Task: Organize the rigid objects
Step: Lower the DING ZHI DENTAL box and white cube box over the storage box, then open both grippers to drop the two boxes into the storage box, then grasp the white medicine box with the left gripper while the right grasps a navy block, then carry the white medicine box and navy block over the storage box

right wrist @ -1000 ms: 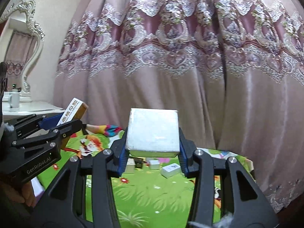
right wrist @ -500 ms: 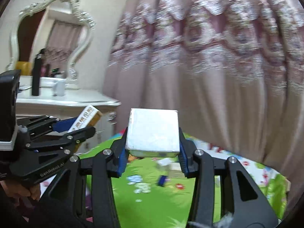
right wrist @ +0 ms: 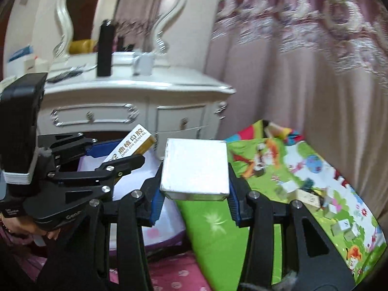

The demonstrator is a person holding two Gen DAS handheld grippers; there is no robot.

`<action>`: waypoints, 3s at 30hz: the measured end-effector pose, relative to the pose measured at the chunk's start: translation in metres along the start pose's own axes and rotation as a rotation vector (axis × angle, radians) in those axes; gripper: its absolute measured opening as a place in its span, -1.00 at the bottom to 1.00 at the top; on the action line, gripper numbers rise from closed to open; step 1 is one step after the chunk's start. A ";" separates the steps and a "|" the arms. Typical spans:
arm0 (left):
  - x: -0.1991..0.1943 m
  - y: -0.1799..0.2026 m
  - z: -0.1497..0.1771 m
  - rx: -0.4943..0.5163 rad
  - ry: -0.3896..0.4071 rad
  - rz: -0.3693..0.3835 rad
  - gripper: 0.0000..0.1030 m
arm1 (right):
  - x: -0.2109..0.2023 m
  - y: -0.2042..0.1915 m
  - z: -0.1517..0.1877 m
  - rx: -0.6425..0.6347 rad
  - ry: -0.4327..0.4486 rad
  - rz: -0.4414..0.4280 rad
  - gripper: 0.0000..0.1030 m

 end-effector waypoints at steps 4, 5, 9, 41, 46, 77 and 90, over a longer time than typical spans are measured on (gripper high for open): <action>0.005 -0.024 0.024 -0.067 -0.055 -0.022 -0.39 | 0.021 -0.027 0.010 -0.042 -0.075 -0.060 -0.06; 0.006 -0.031 0.030 -0.085 -0.066 -0.031 -0.39 | 0.027 -0.034 0.014 -0.057 -0.093 -0.073 -0.06; 0.015 -0.048 0.049 -0.143 -0.123 -0.029 -0.39 | 0.045 -0.057 0.030 -0.102 -0.153 -0.106 -0.06; 0.070 -0.018 0.092 -0.136 -0.346 -0.095 0.68 | 0.092 0.115 0.117 0.248 -0.292 0.160 0.84; 0.099 0.045 0.063 0.013 -0.331 0.062 0.78 | 0.104 0.255 0.155 0.543 -0.356 0.343 0.84; 0.369 0.252 -0.018 0.248 -0.389 0.394 -0.23 | 0.054 0.320 0.212 0.517 -0.358 0.402 -0.39; 0.195 0.253 0.046 0.242 -0.274 0.378 -0.22 | 0.024 0.326 0.203 0.602 -0.222 0.452 -0.40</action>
Point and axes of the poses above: each gripper's, at about its wrist camera, not at the fingertips, and x roughly the way its jaws point, y to its right, z to its underside, the point moved 8 cm from there along x, roughly the way its jaws point, and after that the axes turned 9 degrees about x, right-handed, at the moved point
